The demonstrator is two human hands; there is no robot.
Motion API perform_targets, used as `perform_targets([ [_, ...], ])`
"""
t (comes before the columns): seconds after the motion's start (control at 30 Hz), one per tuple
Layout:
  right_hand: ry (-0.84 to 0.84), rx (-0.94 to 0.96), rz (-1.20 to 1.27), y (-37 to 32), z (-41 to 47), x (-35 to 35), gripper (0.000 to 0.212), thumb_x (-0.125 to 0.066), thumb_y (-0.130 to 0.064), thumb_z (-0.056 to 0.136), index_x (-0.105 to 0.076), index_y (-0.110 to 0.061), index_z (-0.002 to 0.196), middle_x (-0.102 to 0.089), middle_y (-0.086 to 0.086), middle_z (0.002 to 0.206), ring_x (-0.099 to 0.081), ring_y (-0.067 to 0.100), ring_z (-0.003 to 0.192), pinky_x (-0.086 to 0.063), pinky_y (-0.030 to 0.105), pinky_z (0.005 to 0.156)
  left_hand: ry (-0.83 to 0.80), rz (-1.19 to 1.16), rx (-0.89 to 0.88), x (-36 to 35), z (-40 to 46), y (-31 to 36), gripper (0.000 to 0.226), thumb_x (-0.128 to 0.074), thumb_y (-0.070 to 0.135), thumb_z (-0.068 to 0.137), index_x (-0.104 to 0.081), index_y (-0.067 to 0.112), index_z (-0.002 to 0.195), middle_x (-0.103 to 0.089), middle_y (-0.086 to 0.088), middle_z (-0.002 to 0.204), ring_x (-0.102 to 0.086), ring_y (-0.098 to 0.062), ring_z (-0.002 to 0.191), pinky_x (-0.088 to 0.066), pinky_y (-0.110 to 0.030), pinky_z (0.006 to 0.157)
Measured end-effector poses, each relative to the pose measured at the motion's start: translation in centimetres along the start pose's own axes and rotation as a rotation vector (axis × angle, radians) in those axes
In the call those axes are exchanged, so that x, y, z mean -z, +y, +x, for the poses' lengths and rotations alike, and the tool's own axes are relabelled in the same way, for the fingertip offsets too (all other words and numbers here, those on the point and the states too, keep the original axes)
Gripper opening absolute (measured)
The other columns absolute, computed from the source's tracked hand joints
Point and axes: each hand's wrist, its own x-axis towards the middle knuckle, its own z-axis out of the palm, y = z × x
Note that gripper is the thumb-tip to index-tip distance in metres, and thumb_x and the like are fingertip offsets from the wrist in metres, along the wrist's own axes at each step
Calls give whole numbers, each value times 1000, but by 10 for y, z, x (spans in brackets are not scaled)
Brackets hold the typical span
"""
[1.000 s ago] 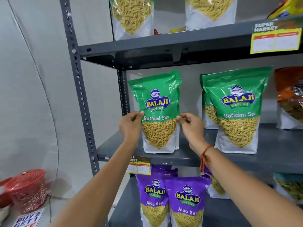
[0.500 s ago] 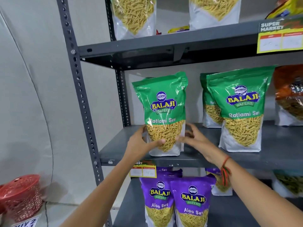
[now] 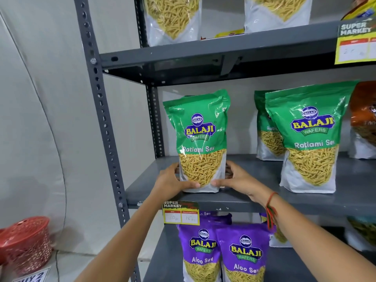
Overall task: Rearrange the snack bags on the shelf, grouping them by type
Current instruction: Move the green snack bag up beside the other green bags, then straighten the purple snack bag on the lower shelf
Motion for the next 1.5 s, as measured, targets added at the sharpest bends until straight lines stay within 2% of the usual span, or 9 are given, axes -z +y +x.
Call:
perform_targets([
  [0.33,-6,-28,-17,4,11,-5,74,-86,-26,62,-50,-25,127,-65,-8,123,-60,7,114,-50,30,96,-14,5,53,3,9,-10,106,-87,60,46,-43,25,136,-57,-3,136,-56,-23,120,-47,-42,102],
  [0.47,30,-18,-73,-3,-4,-6,74,-84,-29,64,-46,-29,128,-61,-10,123,-58,5,112,-46,22,92,73,22,1,1,-8,-10,122,-82,69,46,-26,25,145,-49,-4,146,-49,-26,130,-44,-46,106],
  [0.67,305,90,48,-21,-58,3,57,-77,-19,75,-53,-23,127,-61,3,121,-62,13,105,-50,27,93,372,-142,-219,-24,-57,12,65,-74,57,72,-52,29,126,-65,9,118,-61,-8,107,-51,-35,94],
  [0.8,188,55,144,-17,-114,15,38,-70,-8,79,-63,-16,115,-71,9,107,-67,11,91,-54,23,81,366,-237,-294,-89,-112,2,37,-65,54,81,-59,34,112,-65,14,104,-61,-3,98,-50,-24,83],
  [0.87,96,-37,89,5,-138,20,32,-70,-6,79,-66,-12,110,-73,11,101,-69,10,87,-54,19,78,240,-184,-245,-129,-137,-15,37,-62,58,81,-61,34,109,-64,16,102,-60,0,92,-46,-14,79],
  [1.07,167,-327,15,126,-181,40,19,-74,-16,77,-71,-18,95,-75,4,90,-68,11,82,-48,20,71,-57,-196,195,-228,-172,-89,30,-75,39,79,-66,25,104,-70,8,95,-66,-8,83,-51,-27,72],
  [1.23,137,-573,-54,231,-186,38,58,-79,-14,72,-53,-14,124,-64,12,112,-61,19,95,-48,25,81,-187,-133,434,-275,-168,-128,27,-73,30,74,-63,14,94,-73,-6,80,-68,-4,65,-38,-14,44],
  [1.37,-2,-562,-26,275,-176,22,69,-79,2,68,-44,-18,124,-53,3,117,-56,8,95,-49,12,72,-164,-163,422,-299,-164,-144,21,-79,30,74,-66,28,90,-74,16,79,-67,3,67,-47,-17,54],
  [1.5,-97,-481,-78,299,-165,11,62,-84,-18,65,-52,-37,114,-64,-13,116,-60,1,107,-53,17,84,-92,-299,507,-314,-166,-158,31,-85,22,69,-71,27,95,-78,10,89,-73,-7,83,-57,-26,73],
])
